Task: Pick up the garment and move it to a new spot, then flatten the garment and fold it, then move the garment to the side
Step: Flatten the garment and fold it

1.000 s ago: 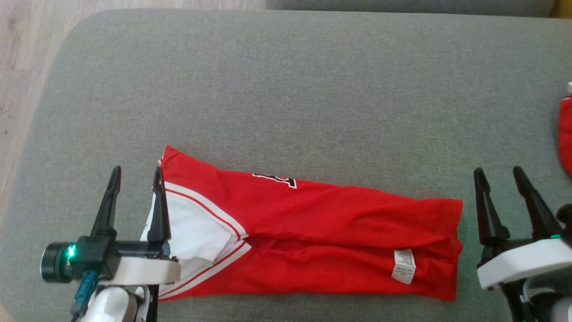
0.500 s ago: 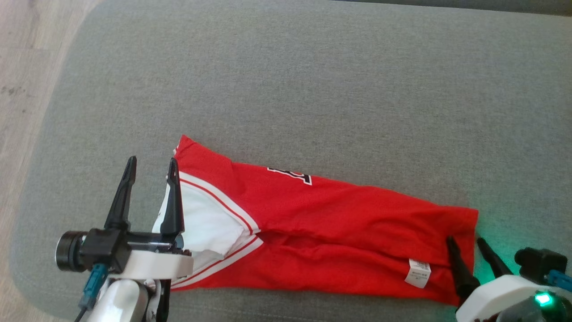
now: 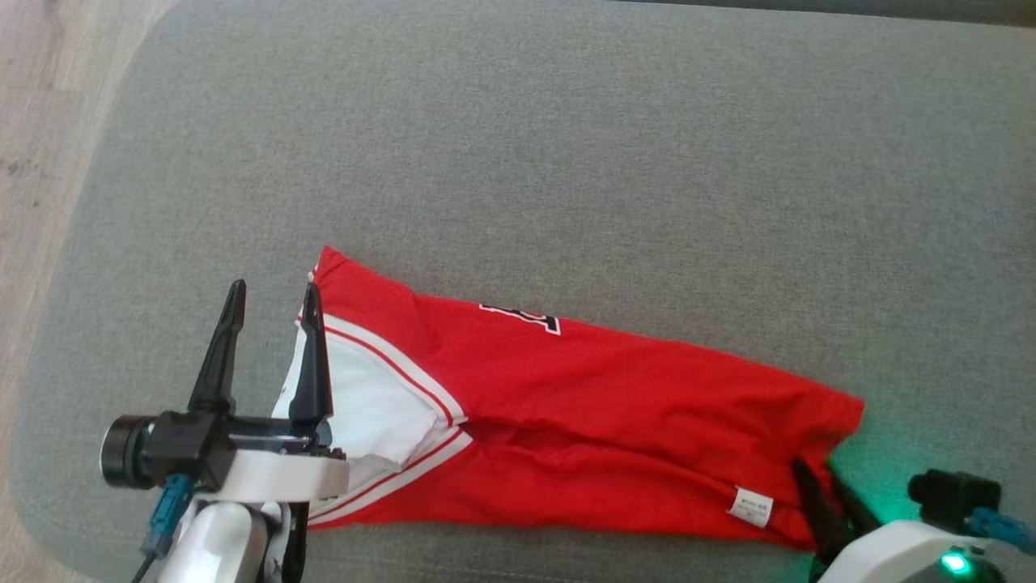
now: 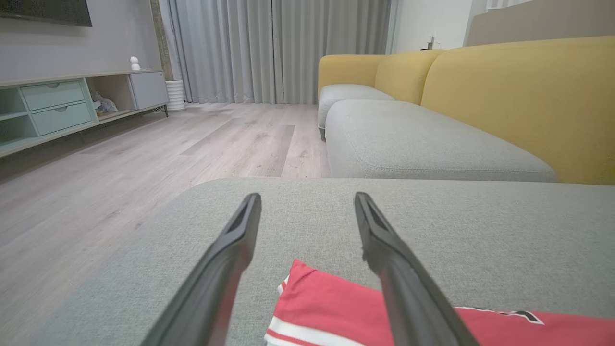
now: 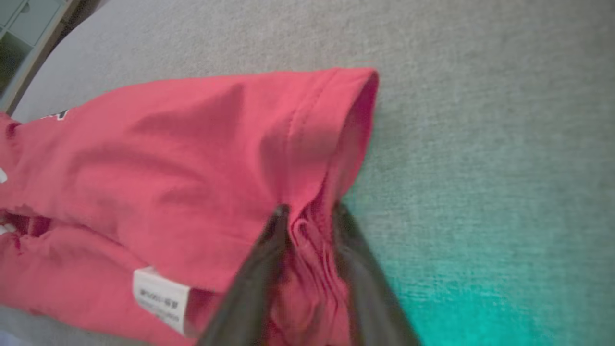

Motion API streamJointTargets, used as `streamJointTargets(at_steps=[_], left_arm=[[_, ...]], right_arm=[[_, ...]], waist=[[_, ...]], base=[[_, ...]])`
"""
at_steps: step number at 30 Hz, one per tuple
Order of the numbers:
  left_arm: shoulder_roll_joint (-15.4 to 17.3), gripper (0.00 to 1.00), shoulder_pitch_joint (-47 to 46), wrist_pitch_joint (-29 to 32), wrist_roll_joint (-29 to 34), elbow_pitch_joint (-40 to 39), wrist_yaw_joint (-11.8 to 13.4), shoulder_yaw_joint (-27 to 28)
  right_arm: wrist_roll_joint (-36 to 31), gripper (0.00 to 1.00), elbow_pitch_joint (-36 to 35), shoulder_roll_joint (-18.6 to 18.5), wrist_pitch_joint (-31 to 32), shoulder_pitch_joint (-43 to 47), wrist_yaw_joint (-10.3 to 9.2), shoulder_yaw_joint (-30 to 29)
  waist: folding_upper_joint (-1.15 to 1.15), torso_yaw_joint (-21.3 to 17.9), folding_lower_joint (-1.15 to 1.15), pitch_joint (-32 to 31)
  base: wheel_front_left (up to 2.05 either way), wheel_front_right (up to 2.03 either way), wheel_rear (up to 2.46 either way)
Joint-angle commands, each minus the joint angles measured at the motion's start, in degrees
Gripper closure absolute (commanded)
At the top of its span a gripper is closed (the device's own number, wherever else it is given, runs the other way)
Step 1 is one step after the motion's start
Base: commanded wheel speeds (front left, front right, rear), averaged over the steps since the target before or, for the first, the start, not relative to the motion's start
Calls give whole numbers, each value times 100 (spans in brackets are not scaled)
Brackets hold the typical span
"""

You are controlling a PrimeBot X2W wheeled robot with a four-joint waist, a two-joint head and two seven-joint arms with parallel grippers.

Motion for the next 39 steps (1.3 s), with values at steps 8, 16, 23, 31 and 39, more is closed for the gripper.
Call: streamJointTargets(at_steps=[8,16,23,31,39], left_arm=[[14,0,-203,-54,130,-122,-102,378],[-60,0,-129,-54,192,-108,-135,416],[-106,0,-86,-54,238,-91,-180,466],[-120,0,46,-54,220,-51,-219,553],[-130,0,-14,-54,248,-15,-259,486]], right_arm=[[-44,100,-118,-18,-87,-138,-4,-143],[-334,100,-706,-68,208,-416,-4,-1221],[-472,100,-1281,-310,705,-659,-4,-1611],[-49,100,-2437,-102,1903,-733,-4,135],[1633,100,-1525,-21,1556,-1183,-4,2088]], waist=[[0,-72,0,-48],[0,-131,0,-138],[0,-152,0,-230],[0,-238,0,-405],[0,-140,0,-350]], base=[[0,0,0],[0,0,0],[0,0,0],[0,0,0],[0,0,0]])
